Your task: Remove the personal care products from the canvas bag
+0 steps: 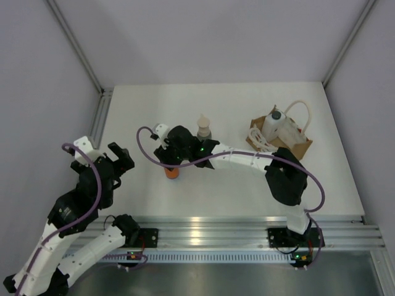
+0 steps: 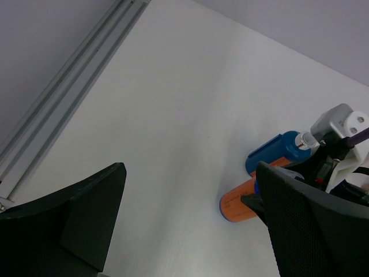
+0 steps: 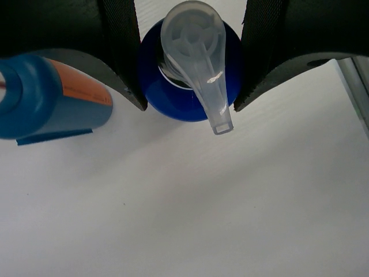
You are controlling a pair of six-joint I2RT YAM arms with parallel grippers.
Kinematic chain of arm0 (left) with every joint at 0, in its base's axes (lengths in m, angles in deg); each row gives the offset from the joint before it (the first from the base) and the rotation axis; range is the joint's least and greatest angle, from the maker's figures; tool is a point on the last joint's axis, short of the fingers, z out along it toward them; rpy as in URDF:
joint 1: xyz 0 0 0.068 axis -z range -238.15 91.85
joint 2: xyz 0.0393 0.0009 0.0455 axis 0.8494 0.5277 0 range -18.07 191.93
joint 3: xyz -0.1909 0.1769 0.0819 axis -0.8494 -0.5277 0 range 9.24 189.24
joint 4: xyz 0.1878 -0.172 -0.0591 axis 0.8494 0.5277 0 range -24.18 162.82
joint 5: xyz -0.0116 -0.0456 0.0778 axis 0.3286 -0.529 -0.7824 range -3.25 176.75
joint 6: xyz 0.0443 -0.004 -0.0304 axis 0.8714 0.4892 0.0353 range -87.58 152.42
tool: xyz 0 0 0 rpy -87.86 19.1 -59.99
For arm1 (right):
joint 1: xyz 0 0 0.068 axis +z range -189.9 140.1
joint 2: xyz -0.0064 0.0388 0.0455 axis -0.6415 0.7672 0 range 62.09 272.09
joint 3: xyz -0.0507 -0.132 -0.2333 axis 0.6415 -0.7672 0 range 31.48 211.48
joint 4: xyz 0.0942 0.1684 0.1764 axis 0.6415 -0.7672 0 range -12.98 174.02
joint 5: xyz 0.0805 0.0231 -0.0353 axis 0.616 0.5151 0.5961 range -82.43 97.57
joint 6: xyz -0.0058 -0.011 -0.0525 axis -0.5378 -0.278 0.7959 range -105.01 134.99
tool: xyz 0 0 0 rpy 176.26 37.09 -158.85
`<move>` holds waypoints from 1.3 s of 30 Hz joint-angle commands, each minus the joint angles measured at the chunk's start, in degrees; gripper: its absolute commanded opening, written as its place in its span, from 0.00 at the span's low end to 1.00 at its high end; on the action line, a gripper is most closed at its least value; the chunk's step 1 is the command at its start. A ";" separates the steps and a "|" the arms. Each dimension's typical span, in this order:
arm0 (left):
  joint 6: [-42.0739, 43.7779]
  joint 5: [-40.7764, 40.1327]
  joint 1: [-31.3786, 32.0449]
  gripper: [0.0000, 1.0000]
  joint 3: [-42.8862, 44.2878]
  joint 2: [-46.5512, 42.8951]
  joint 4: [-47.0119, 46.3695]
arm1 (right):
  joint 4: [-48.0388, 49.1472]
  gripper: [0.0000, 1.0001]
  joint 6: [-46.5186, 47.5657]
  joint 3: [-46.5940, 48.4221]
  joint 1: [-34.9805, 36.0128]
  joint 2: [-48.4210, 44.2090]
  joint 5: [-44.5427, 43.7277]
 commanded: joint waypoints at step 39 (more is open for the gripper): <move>5.97 12.35 -0.40 0.98 -1.70 4.12 -6.12 | 10.26 0.92 4.60 -14.02 -0.48 -25.02 -9.19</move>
